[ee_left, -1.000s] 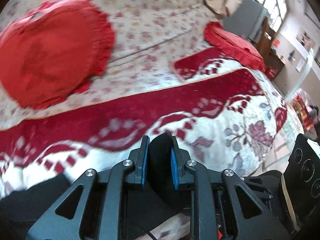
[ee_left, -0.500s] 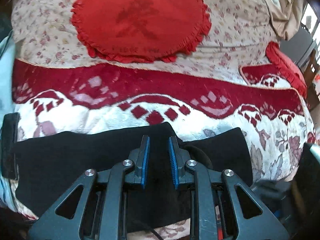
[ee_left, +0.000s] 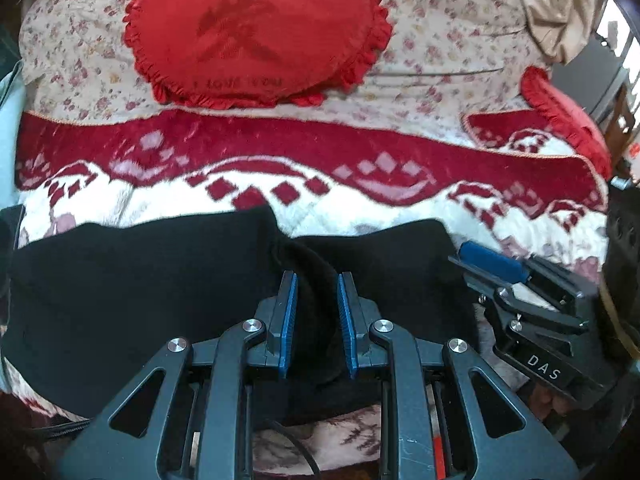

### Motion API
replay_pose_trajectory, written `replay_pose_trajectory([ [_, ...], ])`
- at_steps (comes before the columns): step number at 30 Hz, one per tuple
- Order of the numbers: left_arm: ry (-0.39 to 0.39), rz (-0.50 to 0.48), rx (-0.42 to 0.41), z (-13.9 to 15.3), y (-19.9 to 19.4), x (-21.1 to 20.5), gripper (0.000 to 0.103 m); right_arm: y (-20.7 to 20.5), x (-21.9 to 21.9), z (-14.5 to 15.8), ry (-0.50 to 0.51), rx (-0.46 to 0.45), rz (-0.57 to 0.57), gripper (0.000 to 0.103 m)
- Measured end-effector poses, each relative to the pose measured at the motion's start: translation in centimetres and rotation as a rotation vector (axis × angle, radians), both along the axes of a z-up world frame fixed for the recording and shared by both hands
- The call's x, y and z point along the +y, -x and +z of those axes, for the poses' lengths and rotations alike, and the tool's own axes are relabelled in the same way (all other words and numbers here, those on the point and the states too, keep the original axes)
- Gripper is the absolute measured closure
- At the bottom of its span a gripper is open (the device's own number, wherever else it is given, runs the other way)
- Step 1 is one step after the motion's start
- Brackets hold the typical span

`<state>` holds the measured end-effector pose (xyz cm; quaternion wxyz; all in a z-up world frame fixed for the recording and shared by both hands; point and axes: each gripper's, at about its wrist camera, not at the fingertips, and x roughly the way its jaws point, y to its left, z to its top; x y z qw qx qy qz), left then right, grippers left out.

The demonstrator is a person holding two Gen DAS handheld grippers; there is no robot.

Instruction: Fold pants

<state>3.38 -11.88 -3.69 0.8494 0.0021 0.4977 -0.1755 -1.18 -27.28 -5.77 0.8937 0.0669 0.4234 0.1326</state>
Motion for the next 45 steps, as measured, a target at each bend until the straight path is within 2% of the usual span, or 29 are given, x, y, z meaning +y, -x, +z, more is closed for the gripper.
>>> replay_pose_trajectory([
  [4,-0.040,0.044,0.012,-1.6,-0.4,0.5,0.084,-1.6,0.4,-0.8,0.060,0.000,0.003,0.068],
  [9,-0.018,0.058,0.017,-2.2,-0.3,0.9,0.081,-3.1,1.1,-2.2,0.143,0.007,0.023,0.068],
  [16,-0.019,0.061,0.015,-2.0,-0.2,0.9,0.081,-3.0,0.6,-1.5,0.099,0.019,0.014,0.068],
  [20,-0.015,0.066,0.016,-1.8,0.2,1.2,0.081,-0.6,0.2,0.0,0.042,-0.005,0.014,0.068],
  [24,-0.018,0.071,0.013,-1.6,0.8,1.3,0.081,2.2,1.3,0.7,0.069,-0.020,0.071,0.068],
  [28,-0.017,0.084,0.020,-1.7,1.1,1.7,0.081,3.6,2.0,-0.1,0.076,0.005,0.098,0.068],
  [33,-0.005,0.097,0.047,-2.4,1.5,2.3,0.081,3.9,2.5,-2.5,0.090,0.062,0.115,0.068],
  [37,-0.003,0.104,0.043,-2.1,2.0,2.9,0.081,4.1,2.6,-1.7,0.080,0.059,0.115,0.068],
  [41,0.045,0.108,0.052,-1.5,2.5,3.7,0.081,4.0,2.3,-0.7,0.057,0.029,0.097,0.068],
  [45,0.096,0.111,0.068,-1.2,2.7,4.4,0.072,3.3,2.3,-0.2,0.053,0.026,0.071,0.068],
])
